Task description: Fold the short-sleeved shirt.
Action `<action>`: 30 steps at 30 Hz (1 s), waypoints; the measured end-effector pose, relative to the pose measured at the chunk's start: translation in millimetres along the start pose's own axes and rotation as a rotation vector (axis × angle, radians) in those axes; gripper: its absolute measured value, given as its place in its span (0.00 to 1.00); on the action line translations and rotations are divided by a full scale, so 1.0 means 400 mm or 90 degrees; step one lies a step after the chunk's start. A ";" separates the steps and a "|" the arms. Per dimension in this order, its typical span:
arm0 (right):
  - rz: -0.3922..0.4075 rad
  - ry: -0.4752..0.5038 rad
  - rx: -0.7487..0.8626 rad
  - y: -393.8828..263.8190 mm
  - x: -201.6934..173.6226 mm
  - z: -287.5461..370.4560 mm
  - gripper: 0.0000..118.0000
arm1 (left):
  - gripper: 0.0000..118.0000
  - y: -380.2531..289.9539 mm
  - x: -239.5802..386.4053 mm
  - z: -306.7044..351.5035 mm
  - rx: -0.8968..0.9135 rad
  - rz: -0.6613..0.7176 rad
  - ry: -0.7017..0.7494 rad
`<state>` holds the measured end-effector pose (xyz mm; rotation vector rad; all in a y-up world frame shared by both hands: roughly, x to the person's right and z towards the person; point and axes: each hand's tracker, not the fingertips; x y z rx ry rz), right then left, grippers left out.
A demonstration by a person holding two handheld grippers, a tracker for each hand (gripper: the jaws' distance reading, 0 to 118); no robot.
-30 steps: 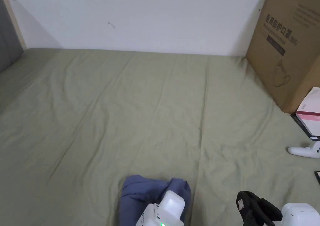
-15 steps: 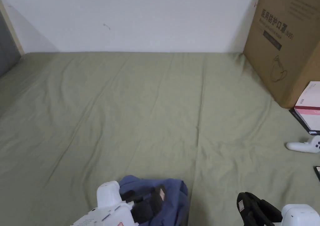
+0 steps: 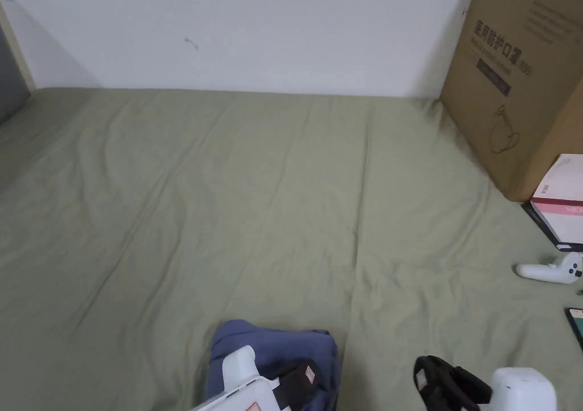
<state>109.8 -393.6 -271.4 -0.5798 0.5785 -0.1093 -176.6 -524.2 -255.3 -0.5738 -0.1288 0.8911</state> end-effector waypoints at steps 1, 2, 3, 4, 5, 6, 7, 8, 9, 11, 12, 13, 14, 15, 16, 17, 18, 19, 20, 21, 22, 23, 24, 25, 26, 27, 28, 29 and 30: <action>0.000 0.028 -0.020 -0.002 -0.012 -0.037 0.07 | 0.08 0.025 0.023 0.046 0.010 -0.045 -0.011; -0.006 0.058 -0.043 -0.006 -0.021 -0.074 0.07 | 0.08 0.035 0.034 0.083 0.017 -0.070 -0.014; -0.019 0.091 -0.066 -0.018 -0.032 -0.124 0.07 | 0.08 0.045 0.040 0.133 0.032 -0.083 -0.012; -0.038 0.128 -0.083 -0.034 -0.036 -0.169 0.07 | 0.11 0.053 0.037 0.172 0.043 -0.093 -0.011; -0.060 0.168 -0.115 -0.052 -0.037 -0.218 0.07 | 0.24 0.070 0.029 0.215 0.056 -0.101 -0.001; -0.089 0.205 -0.147 -0.070 -0.035 -0.264 0.07 | 0.57 0.080 0.016 0.249 0.065 -0.104 0.010; -0.130 0.243 -0.174 -0.095 -0.028 -0.309 0.07 | 0.82 0.090 -0.001 0.282 0.068 -0.102 0.021; -0.153 0.272 -0.200 -0.116 -0.023 -0.343 0.07 | 0.96 0.100 -0.020 0.300 0.066 -0.102 0.028; -0.177 0.295 -0.226 -0.138 -0.014 -0.374 0.07 | 0.99 0.110 -0.047 0.313 0.062 -0.104 0.049; -0.177 0.272 -0.250 -0.173 0.003 -0.412 0.07 | 0.99 0.124 -0.107 0.331 0.058 -0.087 0.062; -0.167 0.248 -0.259 -0.183 0.011 -0.421 0.07 | 0.98 0.128 -0.134 0.328 0.037 -0.056 0.066; -0.152 0.210 -0.261 -0.189 0.018 -0.425 0.07 | 0.98 0.140 -0.160 0.309 0.012 -0.028 0.049; -0.162 0.212 -0.259 -0.195 0.024 -0.423 0.07 | 0.98 0.141 -0.186 0.294 -0.005 -0.010 0.047; -0.197 0.244 -0.253 -0.193 0.035 -0.421 0.07 | 0.98 0.140 -0.208 0.276 -0.019 0.005 0.033; -0.202 0.246 -0.256 -0.188 0.038 -0.423 0.07 | 0.98 0.140 -0.227 0.248 -0.045 0.020 0.008; -0.189 0.241 -0.257 -0.182 0.033 -0.425 0.07 | 0.98 0.140 -0.244 0.211 -0.059 0.035 -0.017; -0.179 0.243 -0.257 -0.180 0.028 -0.424 0.07 | 0.97 0.137 -0.253 0.178 -0.084 0.053 -0.045; -0.171 0.247 -0.258 -0.177 0.026 -0.428 0.07 | 0.95 0.128 -0.260 0.133 -0.124 0.079 -0.086; -0.170 0.248 -0.258 -0.175 0.026 -0.430 0.07 | 0.93 0.114 -0.264 0.093 -0.147 0.104 -0.118; -0.170 0.250 -0.257 -0.174 0.026 -0.431 0.07 | 0.93 0.101 -0.254 0.061 -0.147 0.099 -0.112; -0.169 0.255 -0.254 -0.173 0.023 -0.428 0.07 | 0.90 0.102 -0.237 0.049 -0.121 0.051 -0.067; -0.167 0.255 -0.253 -0.169 0.019 -0.423 0.07 | 0.78 0.114 -0.224 0.046 -0.107 0.042 -0.047; -0.161 0.252 -0.248 -0.166 0.016 -0.415 0.07 | 0.38 0.122 -0.219 0.043 -0.101 0.050 0.019; -0.157 0.251 -0.242 -0.161 0.015 -0.405 0.07 | 0.27 0.126 -0.235 0.041 -0.098 0.055 0.066; -0.158 0.260 -0.239 -0.155 0.011 -0.393 0.07 | 0.26 0.129 -0.237 0.040 -0.111 0.058 0.042; -0.153 0.258 -0.235 -0.148 0.003 -0.379 0.07 | 0.26 0.135 -0.233 0.052 -0.109 0.057 0.022; -0.140 0.255 -0.232 -0.141 -0.004 -0.369 0.07 | 0.26 0.145 -0.217 0.062 -0.112 0.027 0.046; -0.130 0.255 -0.230 -0.133 -0.011 -0.356 0.07 | 0.26 0.159 -0.217 0.085 -0.119 0.003 0.048; -0.125 0.255 -0.230 -0.128 -0.016 -0.349 0.07 | 0.25 0.171 -0.215 0.102 -0.114 -0.004 0.053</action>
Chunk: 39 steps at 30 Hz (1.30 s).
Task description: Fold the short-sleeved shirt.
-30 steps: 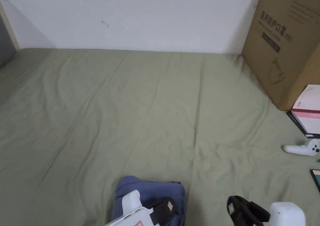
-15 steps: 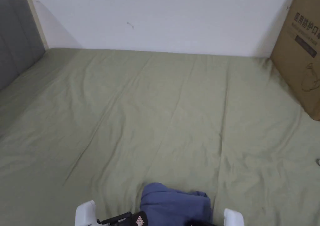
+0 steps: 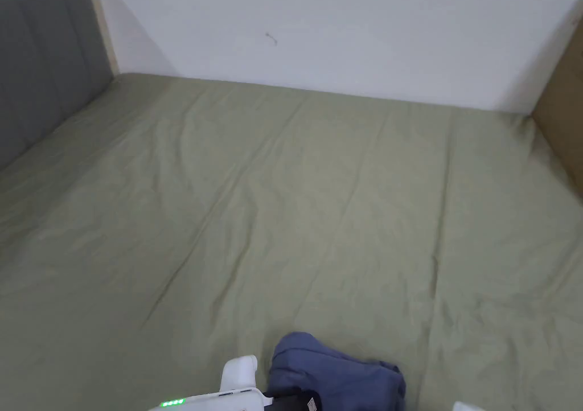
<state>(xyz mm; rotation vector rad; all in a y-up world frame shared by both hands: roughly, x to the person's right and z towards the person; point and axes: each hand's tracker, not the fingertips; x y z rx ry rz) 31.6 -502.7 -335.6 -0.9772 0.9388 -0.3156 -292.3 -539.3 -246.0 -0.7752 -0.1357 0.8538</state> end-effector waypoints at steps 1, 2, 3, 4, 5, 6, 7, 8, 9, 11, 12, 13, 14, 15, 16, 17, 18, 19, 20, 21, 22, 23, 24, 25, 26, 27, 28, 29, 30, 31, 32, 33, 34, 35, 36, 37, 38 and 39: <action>0.006 -0.003 0.000 0.001 -0.011 0.007 0.07 | 0.25 0.018 -0.005 0.031 0.006 -0.015 0.018; 0.009 -0.004 -0.001 0.002 -0.020 0.013 0.07 | 0.25 0.039 -0.022 0.062 0.002 -0.018 0.022; 0.013 -0.003 0.000 0.003 -0.029 0.018 0.07 | 0.25 0.061 -0.060 0.101 0.007 -0.022 0.039; 0.015 -0.002 0.000 0.006 -0.040 0.020 0.07 | 0.25 0.083 -0.089 0.136 0.012 -0.025 0.061; 0.019 -0.003 -0.001 0.006 -0.051 0.020 0.07 | 0.25 0.113 -0.131 0.184 0.021 -0.025 0.089; 0.022 -0.003 0.000 0.006 -0.061 0.020 0.07 | 0.25 0.142 -0.174 0.230 0.028 -0.029 0.109; 0.024 -0.002 -0.001 0.007 -0.071 0.017 0.07 | 0.25 0.170 -0.193 0.293 0.038 -0.034 0.131; 0.027 -0.003 -0.004 0.009 -0.079 0.013 0.07 | 0.25 0.197 -0.227 0.341 0.041 -0.026 0.146; 0.032 -0.006 -0.005 0.007 -0.092 0.008 0.07 | 0.25 0.229 -0.278 0.395 0.041 -0.010 0.166; 0.036 -0.002 -0.011 0.007 -0.111 -0.003 0.07 | 0.25 0.273 -0.342 0.495 0.044 -0.005 0.199; 0.037 -0.002 -0.013 0.008 -0.119 -0.010 0.07 | 0.25 0.297 -0.371 0.548 0.053 -0.008 0.238; 0.045 -0.005 -0.015 0.006 -0.129 -0.017 0.07 | 0.25 0.324 -0.409 0.602 0.048 -0.008 0.254; 0.050 -0.009 -0.018 0.005 -0.137 -0.022 0.07 | 0.26 0.343 -0.437 0.643 0.051 -0.011 0.272; 0.052 -0.010 -0.021 0.005 -0.144 -0.029 0.07 | 0.25 0.376 -0.540 0.684 0.057 -0.007 0.290; 0.052 -0.010 -0.024 0.005 -0.149 -0.035 0.07 | 0.25 0.397 -0.581 0.722 0.052 -0.010 0.300; 0.052 -0.011 -0.025 0.004 -0.154 -0.039 0.07 | 0.25 0.409 -0.613 0.749 0.060 0.002 0.321; 0.053 -0.011 -0.027 0.003 -0.160 -0.043 0.07 | 0.25 0.420 -0.648 0.775 0.063 0.031 0.326; 0.055 -0.011 -0.030 0.003 -0.166 -0.047 0.07 | 0.25 0.410 -0.670 0.775 0.067 0.053 0.338; 0.057 -0.012 -0.032 0.003 -0.167 -0.050 0.07 | 0.26 0.407 -0.687 0.776 0.068 0.066 0.342; 0.060 -0.016 -0.034 0.003 -0.171 -0.053 0.07 | 0.26 0.403 -0.702 0.772 0.068 0.077 0.334; 0.062 -0.016 -0.036 0.003 -0.174 -0.054 0.07 | 0.26 0.394 -0.704 0.760 0.072 0.087 0.314; 0.062 -0.016 -0.037 0.003 -0.176 -0.054 0.07 | 0.26 0.381 -0.707 0.749 0.084 0.075 0.318; 0.062 -0.016 -0.036 0.004 -0.174 -0.053 0.07 | 0.36 0.375 -0.708 0.751 0.098 0.070 0.318; 0.061 -0.016 -0.037 0.006 -0.175 -0.053 0.07 | 0.56 0.370 -0.712 0.757 0.105 0.076 0.317; 0.062 -0.016 -0.038 0.008 -0.176 -0.051 0.07 | 0.81 0.366 -0.714 0.759 0.107 0.083 0.315; 0.064 -0.016 -0.037 0.010 -0.179 -0.046 0.07 | 1.00 0.357 -0.660 0.771 0.108 0.085 0.307; 0.066 -0.016 -0.034 0.013 -0.180 -0.039 0.07 | 1.00 0.348 -0.631 0.784 0.114 0.071 0.309; 0.068 -0.013 -0.028 0.016 -0.182 -0.029 0.07 | 0.97 0.343 -0.607 0.799 0.128 0.045 0.317; 0.068 -0.006 -0.021 0.019 -0.183 -0.018 0.07 | 0.95 0.337 -0.580 0.817 0.134 0.037 0.319; 0.068 -0.001 -0.014 0.022 -0.183 -0.007 0.07 | 0.95 0.343 -0.592 0.844 0.141 0.025 0.327; 0.070 -0.001 -0.008 0.024 -0.183 0.005 0.07 | 0.94 0.340 -0.563 0.856 0.153 0.006 0.357; 0.074 -0.004 -0.001 0.028 -0.184 0.019 0.07 | 0.89 0.334 -0.514 0.865 0.172 -0.019 0.386; 0.079 -0.008 0.006 0.033 -0.185 0.034 0.07 | 0.76 0.342 -0.504 0.873 0.197 -0.066 0.424; 0.086 -0.018 0.019 0.039 -0.186 0.052 0.07 | 0.55 0.317 -0.367 0.879 0.233 -0.112 0.468; 0.094 -0.034 0.035 0.047 -0.187 0.073 0.07 | 0.31 0.306 -0.296 0.867 0.247 -0.153 0.487; 0.099 -0.052 0.053 0.058 -0.188 0.098 0.07 | 0.25 0.299 -0.241 0.850 0.249 -0.202 0.505; 0.100 -0.064 0.071 0.069 -0.188 0.120 0.07 | 0.26 0.282 -0.157 0.818 0.262 -0.239 0.516; 0.102 -0.076 0.095 0.086 -0.187 0.147 0.07 | 0.25 0.296 -0.121 0.796 0.279 -0.284 0.503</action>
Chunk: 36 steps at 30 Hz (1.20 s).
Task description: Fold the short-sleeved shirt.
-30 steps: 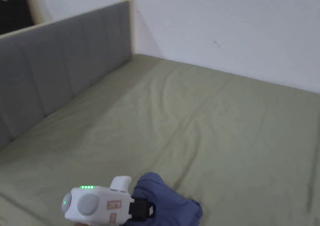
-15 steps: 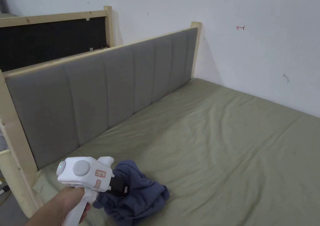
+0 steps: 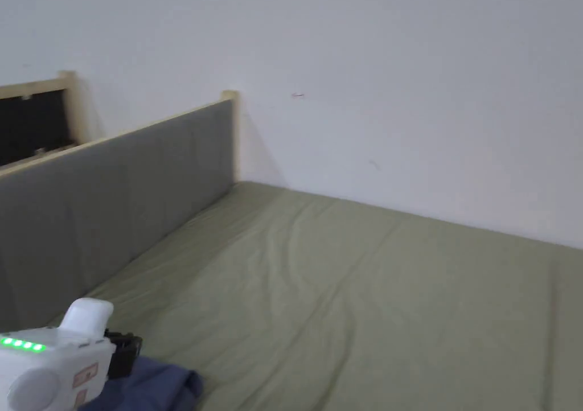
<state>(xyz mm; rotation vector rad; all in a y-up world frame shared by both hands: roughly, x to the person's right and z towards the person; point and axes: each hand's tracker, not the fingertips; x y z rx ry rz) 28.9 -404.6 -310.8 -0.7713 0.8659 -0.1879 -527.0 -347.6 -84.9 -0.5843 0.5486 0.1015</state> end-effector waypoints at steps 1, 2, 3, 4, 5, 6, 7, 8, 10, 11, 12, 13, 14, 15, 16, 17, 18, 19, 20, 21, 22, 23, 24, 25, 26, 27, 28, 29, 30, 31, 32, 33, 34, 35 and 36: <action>0.007 -0.019 0.026 0.027 0.005 0.029 0.07 | 0.24 0.024 0.063 0.025 0.041 -0.028 -0.019; 0.013 -0.039 0.048 0.055 0.009 0.051 0.07 | 0.23 0.049 0.130 0.050 0.076 -0.043 -0.030; 0.025 -0.063 0.071 0.092 0.012 0.077 0.07 | 0.21 0.077 0.205 0.071 0.110 -0.061 -0.024; 0.033 -0.087 0.103 0.131 0.014 0.104 0.07 | 0.15 0.125 0.322 0.130 0.144 -0.084 -0.018; 0.041 -0.110 0.129 0.163 0.025 0.126 0.07 | 0.08 0.148 0.385 0.154 0.183 -0.099 -0.015; 0.052 -0.131 0.162 0.203 0.025 0.157 0.07 | 0.05 0.176 0.453 0.181 0.212 -0.092 -0.032; 0.061 -0.143 0.192 0.242 0.022 0.188 0.07 | 0.05 0.205 0.504 0.204 0.230 -0.074 -0.070; 0.073 -0.154 0.216 0.274 0.017 0.214 0.07 | 0.05 0.231 0.543 0.221 0.243 -0.057 -0.097; 0.113 -0.193 0.264 0.347 0.006 0.263 0.07 | 0.05 0.282 0.645 0.268 0.279 -0.075 -0.115; 0.127 -0.216 0.277 0.375 -0.001 0.279 0.07 | 0.05 0.302 0.682 0.286 0.294 -0.081 -0.114; 0.148 -0.250 0.296 0.406 -0.010 0.296 0.07 | 0.05 0.327 0.711 0.304 0.311 -0.085 -0.119; 0.174 -0.268 0.315 0.435 -0.018 0.307 0.07 | 0.05 0.350 0.742 0.321 0.321 -0.089 -0.122; 0.190 -0.288 0.334 0.457 -0.023 0.318 0.07 | 0.05 0.368 0.764 0.333 0.329 -0.086 -0.124; 0.205 -0.310 0.355 0.476 -0.026 0.329 0.07 | 0.05 0.384 0.783 0.344 0.344 -0.077 -0.125; 0.216 -0.335 0.368 0.494 -0.027 0.341 0.07 | 0.05 0.395 0.791 0.352 0.356 -0.078 -0.119; 0.224 -0.345 0.386 0.509 -0.025 0.349 0.07 | 0.05 0.402 0.801 0.361 0.373 -0.065 -0.103; 0.220 -0.340 0.406 0.521 -0.023 0.358 0.07 | 0.05 0.409 0.804 0.366 0.374 -0.041 -0.101; 0.216 -0.332 0.400 0.537 -0.020 0.363 0.07 | 0.05 0.416 0.804 0.365 0.375 -0.032 -0.128; 0.218 -0.327 0.397 0.551 -0.017 0.368 0.08 | 0.05 0.420 0.800 0.361 0.377 -0.039 -0.147; 0.224 -0.326 0.396 0.561 -0.015 0.369 0.08 | 0.05 0.424 0.804 0.358 0.376 -0.043 -0.130; 0.225 -0.332 0.399 0.564 -0.016 0.368 0.08 | 0.05 0.426 0.807 0.358 0.381 -0.048 -0.102; 0.225 -0.328 0.399 0.565 -0.013 0.369 0.08 | 0.05 0.427 0.807 0.356 0.380 -0.043 -0.106; 0.218 -0.318 0.403 0.564 -0.011 0.367 0.08 | 0.06 0.426 0.803 0.351 0.377 -0.030 -0.111; 0.198 -0.301 0.402 0.564 -0.009 0.364 0.09 | 0.06 0.425 0.800 0.346 0.367 -0.015 -0.131; 0.186 -0.285 0.398 0.562 -0.006 0.362 0.10 | 0.06 0.421 0.800 0.342 0.366 -0.017 -0.136; 0.181 -0.278 0.395 0.561 -0.005 0.359 0.13 | 0.06 0.418 0.803 0.338 0.364 -0.022 -0.134; 0.182 -0.280 0.396 0.557 -0.005 0.356 0.16 | 0.07 0.415 0.807 0.333 0.360 -0.030 -0.130; 0.183 -0.283 0.397 0.554 -0.008 0.355 0.19 | 0.09 0.415 0.807 0.330 0.357 -0.036 -0.130; 0.183 -0.288 0.397 0.553 -0.010 0.353 0.20 | 0.16 0.415 0.808 0.329 0.354 -0.040 -0.133; 0.183 -0.288 0.396 0.552 -0.009 0.354 0.20 | 0.16 0.415 0.809 0.328 0.353 -0.039 -0.133; 0.181 -0.287 0.397 0.551 -0.009 0.354 0.21 | 0.18 0.415 0.811 0.325 0.354 -0.038 -0.133; 0.174 -0.282 0.398 0.551 -0.009 0.355 0.22 | 0.23 0.414 0.811 0.324 0.357 -0.038 -0.137; 0.170 -0.275 0.398 0.550 -0.008 0.356 0.24 | 0.31 0.414 0.812 0.323 0.358 -0.036 -0.141; 0.168 -0.274 0.399 0.549 -0.009 0.356 0.28 | 0.40 0.414 0.814 0.321 0.357 -0.036 -0.143; 0.165 -0.275 0.399 0.549 -0.010 0.356 0.33 | 0.48 0.414 0.815 0.317 0.356 -0.038 -0.143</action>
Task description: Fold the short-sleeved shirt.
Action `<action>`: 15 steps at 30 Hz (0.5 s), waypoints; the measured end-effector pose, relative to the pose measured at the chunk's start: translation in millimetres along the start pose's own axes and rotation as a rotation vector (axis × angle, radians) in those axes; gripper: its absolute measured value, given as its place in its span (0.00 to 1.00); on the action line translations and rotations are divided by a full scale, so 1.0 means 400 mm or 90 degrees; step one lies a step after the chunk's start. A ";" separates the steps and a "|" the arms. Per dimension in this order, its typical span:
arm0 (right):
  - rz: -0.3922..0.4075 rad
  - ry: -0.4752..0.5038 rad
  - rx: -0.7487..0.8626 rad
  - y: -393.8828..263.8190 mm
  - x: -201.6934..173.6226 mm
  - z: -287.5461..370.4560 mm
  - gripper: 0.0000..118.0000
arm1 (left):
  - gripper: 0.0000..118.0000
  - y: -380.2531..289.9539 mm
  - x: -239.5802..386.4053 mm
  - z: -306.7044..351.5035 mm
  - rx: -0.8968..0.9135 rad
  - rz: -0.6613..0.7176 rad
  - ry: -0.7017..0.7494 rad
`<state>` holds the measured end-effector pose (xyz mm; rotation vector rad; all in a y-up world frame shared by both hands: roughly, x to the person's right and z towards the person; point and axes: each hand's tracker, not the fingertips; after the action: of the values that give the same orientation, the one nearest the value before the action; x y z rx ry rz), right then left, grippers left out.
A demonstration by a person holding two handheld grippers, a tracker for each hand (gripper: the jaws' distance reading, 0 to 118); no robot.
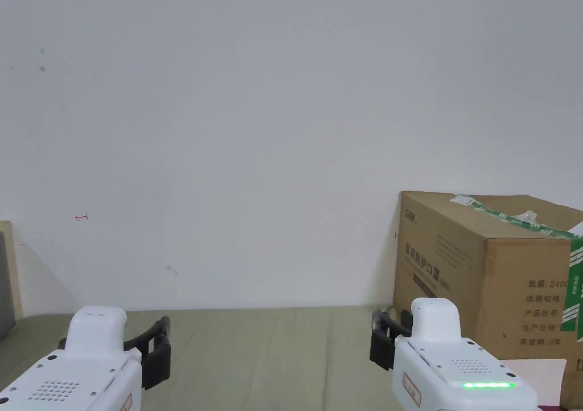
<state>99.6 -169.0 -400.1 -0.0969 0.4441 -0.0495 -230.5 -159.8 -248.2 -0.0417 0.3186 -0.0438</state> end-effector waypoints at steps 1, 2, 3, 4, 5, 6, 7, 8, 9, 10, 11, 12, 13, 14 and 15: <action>-0.002 0.002 0.001 0.002 -0.001 0.003 0.37 | 0.51 0.000 0.001 -0.002 0.000 -0.001 0.000; -0.005 0.002 0.001 0.002 -0.002 0.004 0.41 | 0.52 0.001 0.002 -0.003 -0.001 -0.002 -0.003; -0.006 0.003 0.001 0.001 -0.003 0.004 0.49 | 0.54 0.003 0.004 -0.004 -0.002 -0.004 -0.006; -0.005 0.005 0.001 0.001 -0.004 0.004 0.56 | 0.57 0.004 0.006 -0.004 0.000 -0.006 -0.006; -0.004 0.006 0.001 0.001 -0.006 0.004 0.65 | 0.61 0.007 0.008 -0.004 0.001 -0.006 -0.006; -0.001 0.007 0.000 0.000 -0.008 0.003 0.74 | 0.67 0.012 0.008 -0.004 0.002 -0.007 -0.008; 0.001 0.007 0.001 -0.001 -0.011 0.003 0.78 | 0.72 0.016 0.007 -0.003 0.004 -0.004 -0.010; 0.001 0.007 0.002 -0.001 -0.012 0.003 0.81 | 0.76 0.019 0.008 -0.003 0.005 -0.001 -0.013; 0.002 0.010 0.003 0.000 -0.013 0.005 0.83 | 0.81 0.021 0.009 -0.004 0.005 0.001 -0.016; 0.002 0.011 0.003 -0.001 -0.015 0.005 0.85 | 0.84 0.023 0.010 -0.005 0.004 0.001 -0.018; 0.003 0.011 0.002 -0.001 -0.018 0.004 0.87 | 0.88 0.024 0.012 -0.006 0.003 0.000 -0.019; 0.006 0.010 0.002 -0.002 -0.020 0.003 0.91 | 0.92 0.024 0.015 -0.004 0.004 -0.004 -0.019; 0.010 0.011 0.004 -0.003 -0.021 0.006 0.94 | 0.94 0.025 0.017 -0.004 0.005 -0.007 -0.021; 0.013 0.012 0.007 -0.003 -0.023 0.006 0.96 | 0.96 0.026 0.018 -0.004 0.006 -0.009 -0.022; 0.015 0.014 0.009 -0.003 -0.024 0.007 0.98 | 0.98 0.026 0.019 -0.004 0.004 -0.010 -0.023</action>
<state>92.1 -169.3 -393.2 -0.0765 0.4665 -0.0305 -223.2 -149.8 -252.5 -0.0393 0.2824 -0.0602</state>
